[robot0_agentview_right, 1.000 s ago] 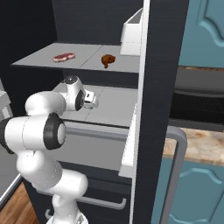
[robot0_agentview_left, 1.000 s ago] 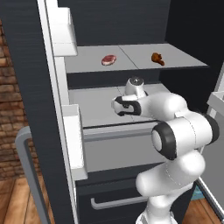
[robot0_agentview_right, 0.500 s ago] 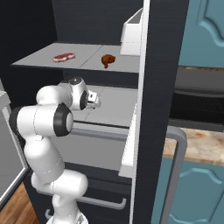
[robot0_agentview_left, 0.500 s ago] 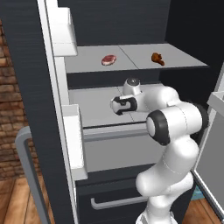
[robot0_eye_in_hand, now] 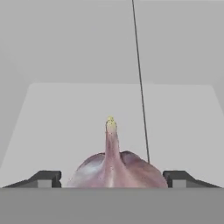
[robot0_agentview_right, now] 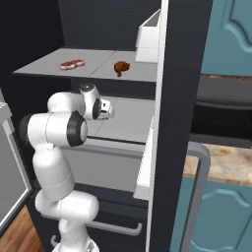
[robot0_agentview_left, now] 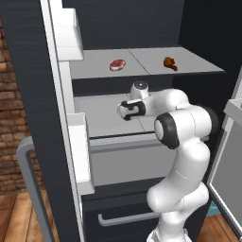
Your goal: Gather the lemon and garlic from the fridge and place them on a tray on the dining counter. Then gather the chicken drumstick and steak from the fridge and place them on the other tray.
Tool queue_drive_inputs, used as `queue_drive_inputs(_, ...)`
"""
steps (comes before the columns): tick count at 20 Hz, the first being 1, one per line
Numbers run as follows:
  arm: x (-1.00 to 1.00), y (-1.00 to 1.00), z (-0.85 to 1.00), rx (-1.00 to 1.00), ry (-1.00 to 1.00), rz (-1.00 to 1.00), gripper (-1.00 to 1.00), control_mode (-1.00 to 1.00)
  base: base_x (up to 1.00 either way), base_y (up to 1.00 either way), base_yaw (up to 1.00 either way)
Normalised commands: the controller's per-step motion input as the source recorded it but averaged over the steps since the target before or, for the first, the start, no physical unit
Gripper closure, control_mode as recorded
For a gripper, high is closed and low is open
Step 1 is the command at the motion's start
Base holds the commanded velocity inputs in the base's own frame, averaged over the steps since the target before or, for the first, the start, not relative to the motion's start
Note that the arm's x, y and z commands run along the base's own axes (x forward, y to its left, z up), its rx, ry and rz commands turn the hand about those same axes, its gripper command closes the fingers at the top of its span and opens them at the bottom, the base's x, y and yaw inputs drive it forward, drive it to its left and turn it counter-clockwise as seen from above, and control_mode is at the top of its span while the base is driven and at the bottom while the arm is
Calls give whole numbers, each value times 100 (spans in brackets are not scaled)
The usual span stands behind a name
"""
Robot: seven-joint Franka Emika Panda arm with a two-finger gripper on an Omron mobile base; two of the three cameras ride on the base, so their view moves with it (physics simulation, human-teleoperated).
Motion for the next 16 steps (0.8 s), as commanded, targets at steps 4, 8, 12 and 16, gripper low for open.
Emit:
queue_drive_inputs(4, -28, 21, -30, -2, -4, 2, 100, -100, 0, 0, 0)
queue_drive_inputs(8, -85, 23, -14, -2, -16, 0, 100, -100, 0, 0, 0)
queue_drive_inputs(12, -84, 1, 42, 0, -9, 0, 100, -100, 0, 0, 0)
queue_drive_inputs(16, -72, 0, 85, 0, -1, -1, 100, -100, 0, 0, 0)
